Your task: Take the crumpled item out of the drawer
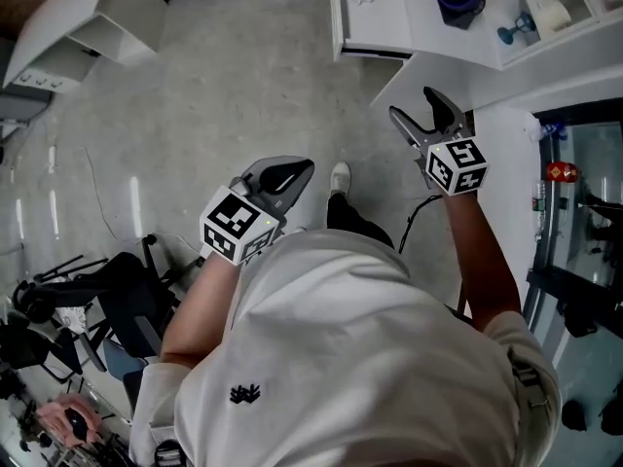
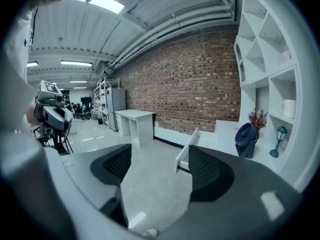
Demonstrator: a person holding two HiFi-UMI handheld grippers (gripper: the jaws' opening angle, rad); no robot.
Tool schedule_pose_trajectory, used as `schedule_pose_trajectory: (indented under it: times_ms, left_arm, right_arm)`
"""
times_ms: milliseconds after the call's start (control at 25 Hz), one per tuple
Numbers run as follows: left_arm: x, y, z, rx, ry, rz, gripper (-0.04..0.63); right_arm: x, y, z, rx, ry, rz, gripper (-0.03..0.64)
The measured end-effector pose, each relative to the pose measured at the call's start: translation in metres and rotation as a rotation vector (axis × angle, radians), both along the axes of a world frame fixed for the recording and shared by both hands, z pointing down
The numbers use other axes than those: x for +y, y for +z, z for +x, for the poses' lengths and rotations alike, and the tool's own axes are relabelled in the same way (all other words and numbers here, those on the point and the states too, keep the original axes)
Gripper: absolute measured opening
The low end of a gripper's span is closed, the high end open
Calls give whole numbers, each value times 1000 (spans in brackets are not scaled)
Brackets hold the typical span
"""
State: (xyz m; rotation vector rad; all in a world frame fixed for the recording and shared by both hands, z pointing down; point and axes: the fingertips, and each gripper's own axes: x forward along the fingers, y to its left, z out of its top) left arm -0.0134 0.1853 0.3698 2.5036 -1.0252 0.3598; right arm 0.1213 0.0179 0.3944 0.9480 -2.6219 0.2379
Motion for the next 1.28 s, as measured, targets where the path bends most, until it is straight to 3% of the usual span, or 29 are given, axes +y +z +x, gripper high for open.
schedule_pose_trajectory:
  times_ms: [360, 680, 1000, 1280]
  left_arm:
    - [-120, -5, 37, -3, 14, 11, 6]
    - [-197, -4, 49, 11, 13, 30, 6]
    - [-248, 9, 32, 34, 41, 17, 6]
    - [-311, 23, -1, 34, 107, -2, 6]
  right_arm:
    - [-125, 17, 4, 34, -62, 10, 365]
    - [-203, 44, -12, 81, -119, 0, 360]
    - [-268, 82, -35, 147, -122, -31, 360]
    - [-353, 128, -59, 133, -12, -165, 362]
